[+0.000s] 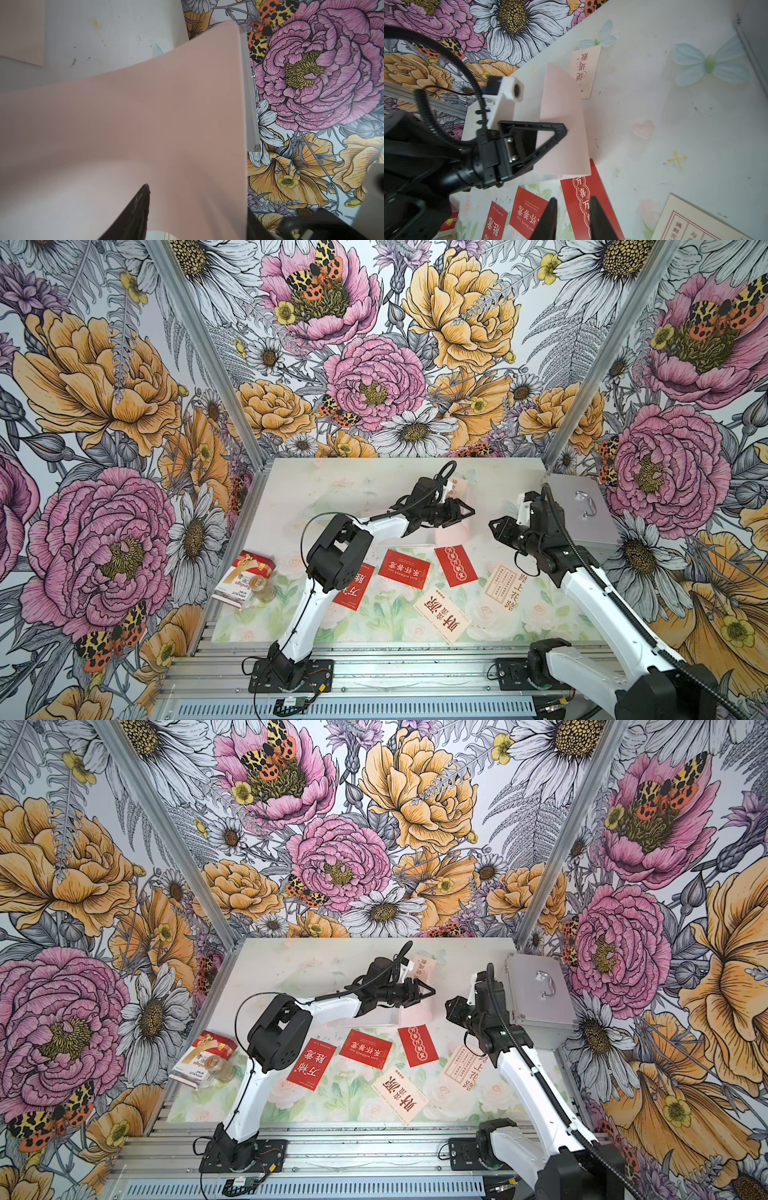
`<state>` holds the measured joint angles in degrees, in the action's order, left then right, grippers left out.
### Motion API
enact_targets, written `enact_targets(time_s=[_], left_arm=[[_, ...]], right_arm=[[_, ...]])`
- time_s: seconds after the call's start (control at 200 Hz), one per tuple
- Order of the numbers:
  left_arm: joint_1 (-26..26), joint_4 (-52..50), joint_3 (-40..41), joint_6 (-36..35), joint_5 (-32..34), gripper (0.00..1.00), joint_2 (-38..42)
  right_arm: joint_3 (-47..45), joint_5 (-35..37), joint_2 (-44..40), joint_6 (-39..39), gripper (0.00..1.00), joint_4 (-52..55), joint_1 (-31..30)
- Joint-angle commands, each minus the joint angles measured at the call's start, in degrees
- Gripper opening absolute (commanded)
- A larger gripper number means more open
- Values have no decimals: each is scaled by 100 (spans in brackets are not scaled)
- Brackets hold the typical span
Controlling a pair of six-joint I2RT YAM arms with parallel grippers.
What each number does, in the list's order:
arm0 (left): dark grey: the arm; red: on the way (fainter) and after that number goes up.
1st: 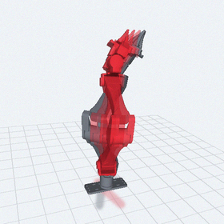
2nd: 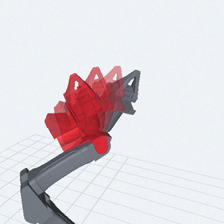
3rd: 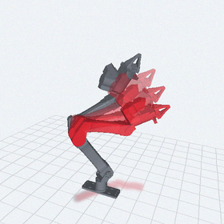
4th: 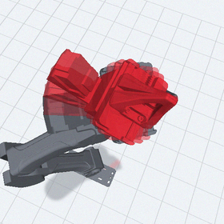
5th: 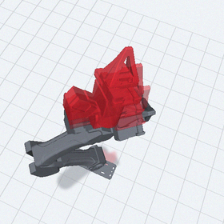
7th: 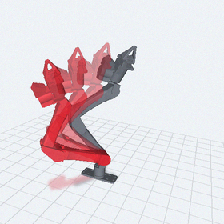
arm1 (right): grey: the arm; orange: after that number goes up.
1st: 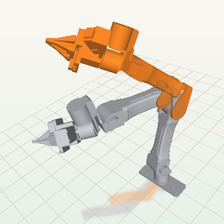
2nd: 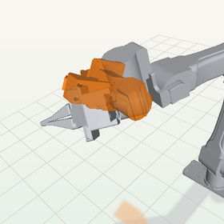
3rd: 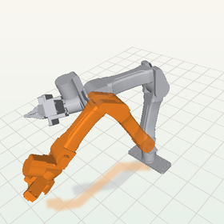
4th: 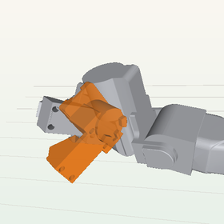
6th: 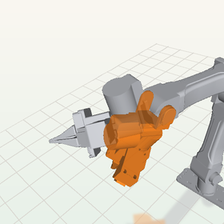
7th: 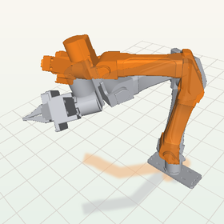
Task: Place the photos into the photo albums
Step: Open the photo album at the center of the board.
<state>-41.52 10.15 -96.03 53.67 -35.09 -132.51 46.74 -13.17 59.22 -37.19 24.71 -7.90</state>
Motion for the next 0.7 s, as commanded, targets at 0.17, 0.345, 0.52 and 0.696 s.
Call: enact_targets(time_s=[0.17, 0.345, 0.52, 0.696], left_arm=[[12, 120, -94, 181, 61, 59, -106], [26, 120, -117, 187, -38, 62, 57], [3, 119, -187, 245, -83, 64, 244], [-8, 119, -310, 292, -129, 67, 452]], right_arm=[[297, -271, 361, 142, 29, 210, -247], [266, -328, 354, 168, 32, 219, -255], [392, -497, 259, 118, 35, 233, -255], [542, -660, 171, 70, 35, 236, -228]])
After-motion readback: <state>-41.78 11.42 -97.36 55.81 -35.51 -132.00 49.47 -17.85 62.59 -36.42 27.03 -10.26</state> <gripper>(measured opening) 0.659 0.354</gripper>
